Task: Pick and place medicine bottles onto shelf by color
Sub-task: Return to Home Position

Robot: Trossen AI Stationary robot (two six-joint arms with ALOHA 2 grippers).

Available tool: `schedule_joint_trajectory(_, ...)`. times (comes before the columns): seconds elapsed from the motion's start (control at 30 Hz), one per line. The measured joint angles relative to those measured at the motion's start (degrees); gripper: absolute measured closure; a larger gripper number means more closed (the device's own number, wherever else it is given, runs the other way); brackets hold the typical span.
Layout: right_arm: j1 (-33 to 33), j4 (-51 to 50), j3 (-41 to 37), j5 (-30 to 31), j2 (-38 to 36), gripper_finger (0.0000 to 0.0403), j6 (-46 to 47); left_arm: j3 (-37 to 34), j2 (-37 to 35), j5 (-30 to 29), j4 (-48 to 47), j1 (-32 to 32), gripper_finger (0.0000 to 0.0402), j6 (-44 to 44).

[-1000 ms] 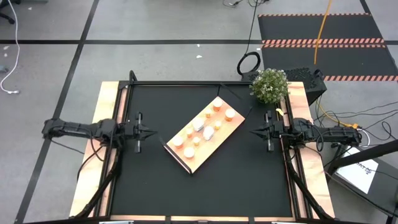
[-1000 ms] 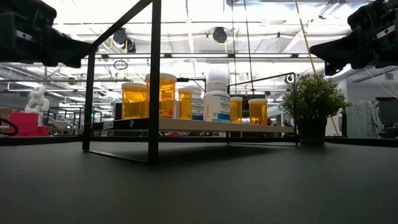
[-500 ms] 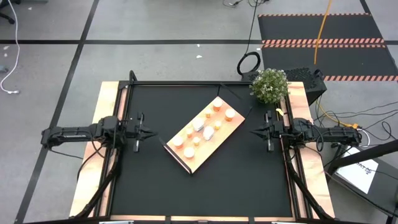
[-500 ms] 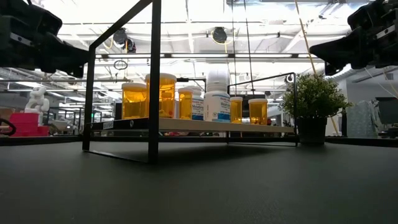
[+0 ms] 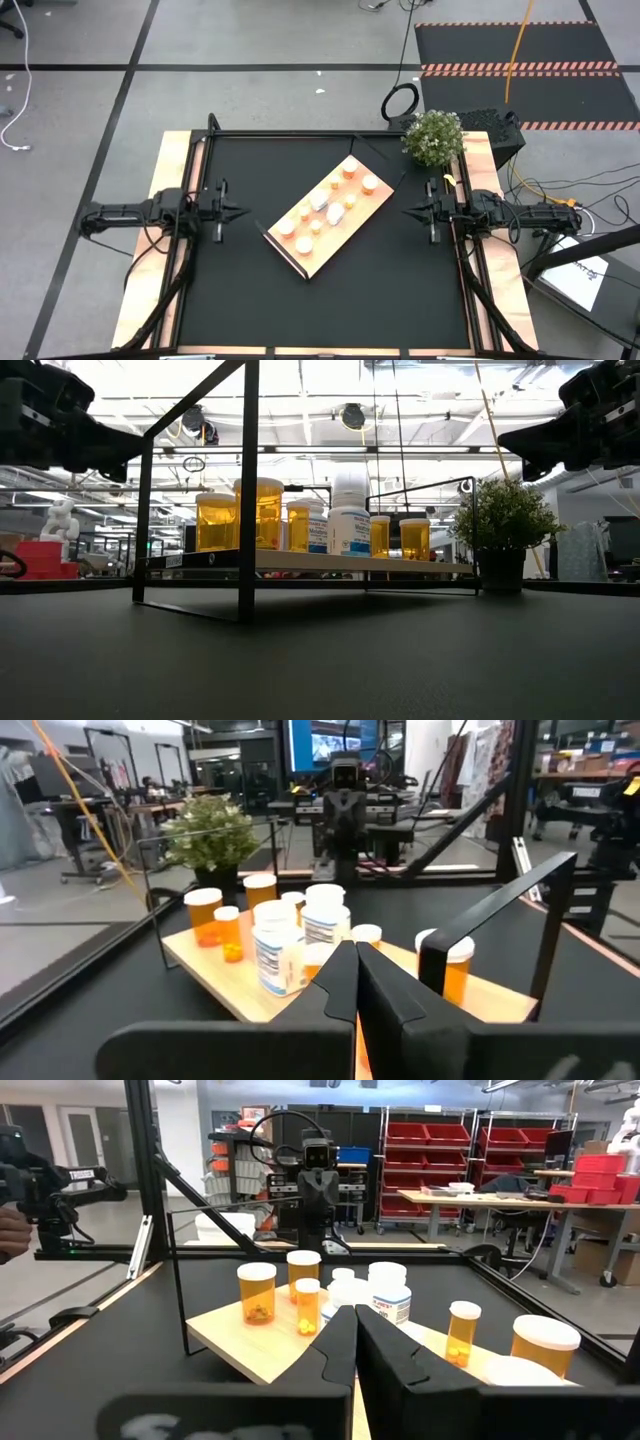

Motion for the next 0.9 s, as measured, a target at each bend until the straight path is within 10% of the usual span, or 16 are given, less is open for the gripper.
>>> schedule_joint_trajectory(0.9, 0.0, 0.0, -0.02, 0.0, 0.0, 0.0403, 0.0, 0.07, 0.24, -1.9, -0.44, -2.51, 0.0395, 4.95)
